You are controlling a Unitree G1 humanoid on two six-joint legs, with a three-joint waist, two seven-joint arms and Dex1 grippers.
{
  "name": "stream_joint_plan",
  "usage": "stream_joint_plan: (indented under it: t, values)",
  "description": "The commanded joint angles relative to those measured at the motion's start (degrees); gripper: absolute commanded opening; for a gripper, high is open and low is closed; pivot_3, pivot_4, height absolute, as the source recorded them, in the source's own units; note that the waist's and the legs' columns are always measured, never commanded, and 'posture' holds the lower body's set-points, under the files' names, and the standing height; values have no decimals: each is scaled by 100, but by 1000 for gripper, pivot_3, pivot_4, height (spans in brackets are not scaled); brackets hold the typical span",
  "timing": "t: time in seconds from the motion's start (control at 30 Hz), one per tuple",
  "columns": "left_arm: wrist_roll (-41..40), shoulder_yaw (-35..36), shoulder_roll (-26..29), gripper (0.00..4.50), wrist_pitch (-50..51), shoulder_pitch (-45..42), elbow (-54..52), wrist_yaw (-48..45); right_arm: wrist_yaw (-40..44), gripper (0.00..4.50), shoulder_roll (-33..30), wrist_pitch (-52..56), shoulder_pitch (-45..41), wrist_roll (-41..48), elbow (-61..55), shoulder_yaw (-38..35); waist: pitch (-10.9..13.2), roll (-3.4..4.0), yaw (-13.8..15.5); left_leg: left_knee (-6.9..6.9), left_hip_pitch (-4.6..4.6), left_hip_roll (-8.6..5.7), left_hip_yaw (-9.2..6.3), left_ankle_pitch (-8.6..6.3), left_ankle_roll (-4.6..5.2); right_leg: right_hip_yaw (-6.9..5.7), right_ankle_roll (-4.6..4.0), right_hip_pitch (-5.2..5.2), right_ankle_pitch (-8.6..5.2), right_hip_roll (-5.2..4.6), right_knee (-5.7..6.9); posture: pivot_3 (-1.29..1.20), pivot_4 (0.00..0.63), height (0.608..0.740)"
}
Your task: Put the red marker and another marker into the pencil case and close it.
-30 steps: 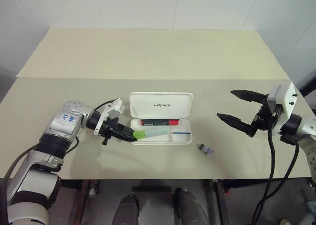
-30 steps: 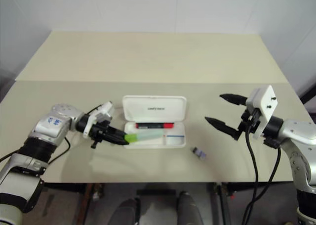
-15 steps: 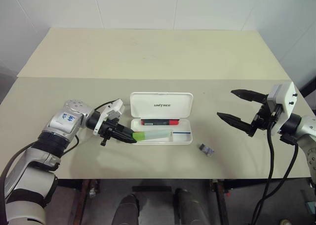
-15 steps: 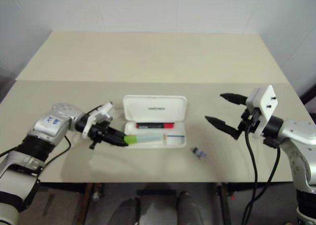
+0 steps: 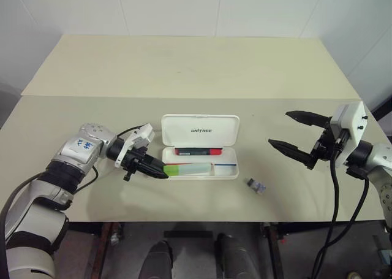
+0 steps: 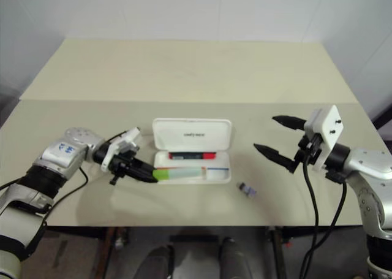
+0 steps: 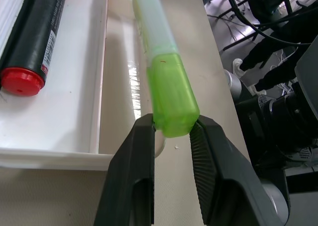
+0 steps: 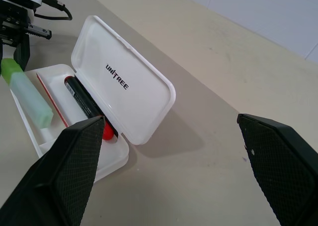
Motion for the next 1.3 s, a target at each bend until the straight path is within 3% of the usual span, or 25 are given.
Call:
stream_joint_plan:
  t: [0.03,0.23,0.27,0.63,0.77,1.0,1.3]
  values:
    - [-64,0,-41,2200,-109,-164,48,-643,-39,4500,28,-109,-85,47,-143,-28,0,0,3,0,0,0,0,0,0,0,0,0,0,0,0,0,150,740]
    - [58,328,-253,4328,-570,-183,236,-643,-41,4500,56,-132,-107,33,-110,-13,0,0,0,1,1,0,0,0,0,0,-1,1,-1,0,0,0,150,740]
    - [15,327,-224,4475,-498,-188,187,-643,-40,4500,61,-139,-109,26,-106,-4,0,0,-4,1,1,0,0,0,0,0,0,0,0,0,0,0,150,740]
    - [-157,1109,-335,4475,-384,189,-475,-543,-16,4500,83,-206,-207,13,3,97,0,0,2,0,0,0,0,0,0,0,3,0,2,0,1,0,150,740]
    - [-608,1712,-277,4475,-167,701,-1503,-289,22,4500,40,-155,-84,46,-50,53,0,0,-6,-2,0,1,-1,0,0,0,16,-1,8,0,4,0,150,740]
    - [-1553,2919,-318,4475,806,994,-3321,817,-35,4500,21,156,791,279,-617,-199,0,0,21,2,-1,0,-8,0,0,-1,23,3,7,0,10,0,150,740]
    - [-1702,3369,-529,4475,1086,699,-3908,1689,-148,4500,265,210,1844,197,-1110,84,0,-1,-11,14,8,-1,-9,3,1,-1,0,18,-5,2,2,0,150,740]
